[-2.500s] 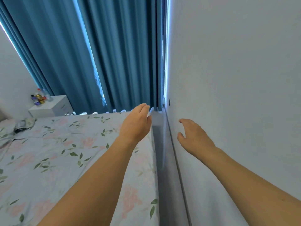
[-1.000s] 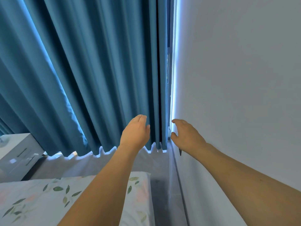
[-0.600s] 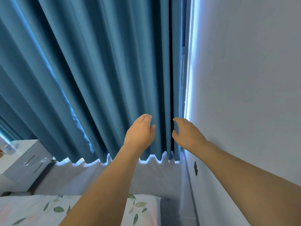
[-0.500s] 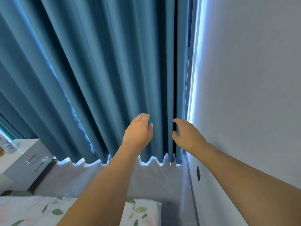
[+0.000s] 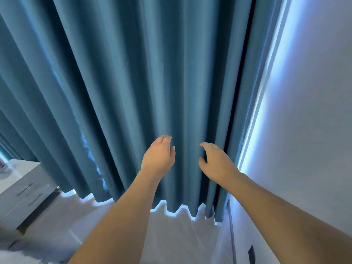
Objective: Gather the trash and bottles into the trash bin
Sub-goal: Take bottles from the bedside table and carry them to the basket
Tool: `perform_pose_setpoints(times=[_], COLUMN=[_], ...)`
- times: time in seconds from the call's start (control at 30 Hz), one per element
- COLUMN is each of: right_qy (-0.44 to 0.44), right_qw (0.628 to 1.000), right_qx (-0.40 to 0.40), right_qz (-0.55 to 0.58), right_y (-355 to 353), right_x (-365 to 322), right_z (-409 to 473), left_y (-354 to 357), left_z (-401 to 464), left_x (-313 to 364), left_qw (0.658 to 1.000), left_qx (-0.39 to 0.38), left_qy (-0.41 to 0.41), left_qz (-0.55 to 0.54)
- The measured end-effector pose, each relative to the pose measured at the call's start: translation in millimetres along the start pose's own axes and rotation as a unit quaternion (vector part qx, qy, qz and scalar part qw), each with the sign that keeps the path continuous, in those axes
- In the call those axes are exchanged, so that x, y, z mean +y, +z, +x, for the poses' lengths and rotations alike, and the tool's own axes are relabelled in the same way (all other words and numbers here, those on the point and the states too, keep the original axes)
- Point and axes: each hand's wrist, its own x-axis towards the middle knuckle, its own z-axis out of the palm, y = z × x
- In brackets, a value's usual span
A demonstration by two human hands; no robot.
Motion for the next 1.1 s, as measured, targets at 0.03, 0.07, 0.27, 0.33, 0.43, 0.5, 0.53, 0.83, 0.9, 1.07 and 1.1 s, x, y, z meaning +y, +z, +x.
perform_pose_setpoints(times=[0.03, 0.07, 0.27, 0.33, 0.43, 0.5, 0.53, 0.83, 0.9, 1.07, 1.1], right_qy=[-0.008, -0.014, -0.053, -0.066, -0.111, -0.147, -0.164, -0.324, -0.353, -0.418, -0.428], right_qw=[1.0, 1.0, 0.997, 0.995, 0.99, 0.984, 0.98, 0.923, 0.906, 0.868, 0.861], right_qx=[-0.009, -0.017, -0.049, -0.069, -0.089, -0.103, -0.11, -0.202, -0.225, -0.257, -0.264], right_qz=[-0.003, -0.006, -0.008, -0.008, -0.001, 0.014, 0.019, 0.058, 0.065, 0.076, 0.076], right_y=[3, 6, 26, 38, 57, 70, 77, 150, 169, 230, 244], right_x=[0, -1, -8, -13, -30, -45, -54, -159, -188, -278, -295], right_z=[22, 42, 150, 181, 228, 256, 270, 346, 354, 379, 384], left_y=[4, 7, 13, 14, 11, 9, 7, -33, -42, -63, -68], left_z=[17, 34, 109, 126, 146, 155, 159, 150, 142, 127, 125], left_x=[-7, -14, -50, -66, -98, -120, -130, -225, -249, -333, -352], left_qw=[1.0, 1.0, 0.998, 0.996, 0.99, 0.983, 0.979, 0.924, 0.909, 0.876, 0.871], left_qx=[0.003, 0.009, 0.037, 0.039, 0.055, 0.075, 0.086, 0.141, 0.151, 0.168, 0.17], left_qy=[-0.009, -0.018, -0.058, -0.076, -0.121, -0.159, -0.179, -0.34, -0.372, -0.431, -0.439], left_qz=[0.0, 0.0, 0.01, 0.019, 0.038, 0.046, 0.049, 0.108, 0.112, 0.135, 0.139])
